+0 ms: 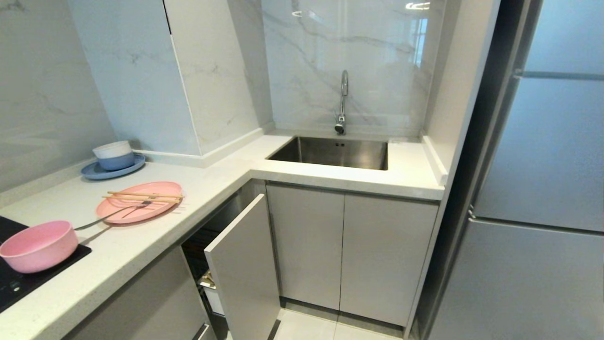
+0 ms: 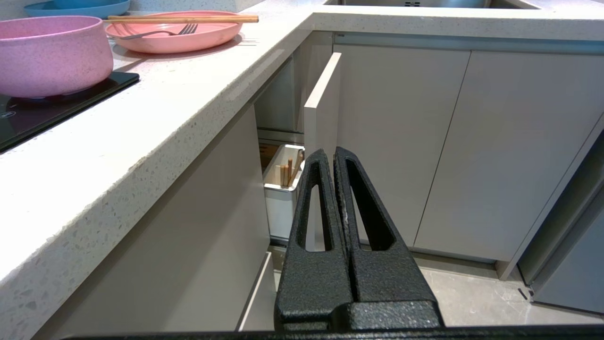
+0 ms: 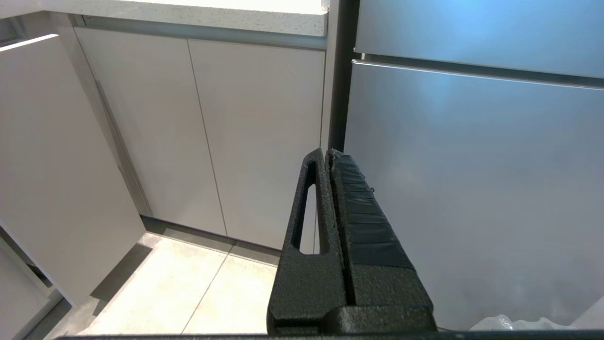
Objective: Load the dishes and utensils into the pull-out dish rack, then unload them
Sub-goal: Open the cupboard
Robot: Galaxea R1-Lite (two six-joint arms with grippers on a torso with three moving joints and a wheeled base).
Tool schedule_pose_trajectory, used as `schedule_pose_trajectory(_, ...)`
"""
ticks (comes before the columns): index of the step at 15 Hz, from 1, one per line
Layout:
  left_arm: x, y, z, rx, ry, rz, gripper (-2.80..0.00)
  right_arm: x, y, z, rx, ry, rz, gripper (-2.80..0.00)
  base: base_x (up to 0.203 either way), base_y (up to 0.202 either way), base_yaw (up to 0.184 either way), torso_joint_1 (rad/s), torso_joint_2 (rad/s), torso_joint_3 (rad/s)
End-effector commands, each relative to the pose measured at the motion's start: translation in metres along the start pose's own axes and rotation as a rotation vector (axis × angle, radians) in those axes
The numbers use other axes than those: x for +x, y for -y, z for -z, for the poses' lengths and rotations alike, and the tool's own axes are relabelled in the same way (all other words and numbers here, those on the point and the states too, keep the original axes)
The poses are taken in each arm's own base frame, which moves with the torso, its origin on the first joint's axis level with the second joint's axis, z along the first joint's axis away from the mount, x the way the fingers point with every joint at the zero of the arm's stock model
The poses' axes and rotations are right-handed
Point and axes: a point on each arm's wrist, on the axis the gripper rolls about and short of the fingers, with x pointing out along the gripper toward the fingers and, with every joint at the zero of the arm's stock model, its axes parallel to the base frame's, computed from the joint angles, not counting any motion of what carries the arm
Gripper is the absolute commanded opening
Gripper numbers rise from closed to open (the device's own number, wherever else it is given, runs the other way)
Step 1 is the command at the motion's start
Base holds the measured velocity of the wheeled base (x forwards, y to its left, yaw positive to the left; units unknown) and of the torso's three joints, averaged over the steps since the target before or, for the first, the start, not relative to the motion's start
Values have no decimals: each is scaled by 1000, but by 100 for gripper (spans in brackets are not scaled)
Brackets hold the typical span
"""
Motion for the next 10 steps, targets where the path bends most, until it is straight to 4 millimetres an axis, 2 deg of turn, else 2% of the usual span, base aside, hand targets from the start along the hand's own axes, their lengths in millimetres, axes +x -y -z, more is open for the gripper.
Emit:
schedule_pose_trajectory(1, 1, 0, 2, 0, -7, 1, -280, 0, 0, 0, 0, 1, 0, -280, 0, 0, 0, 0, 0, 0)
schedule_pose_trajectory(10, 1, 0, 1, 9, -5, 1, -280, 0, 0, 0, 0, 1, -1, -280, 0, 0, 0, 0, 0, 0)
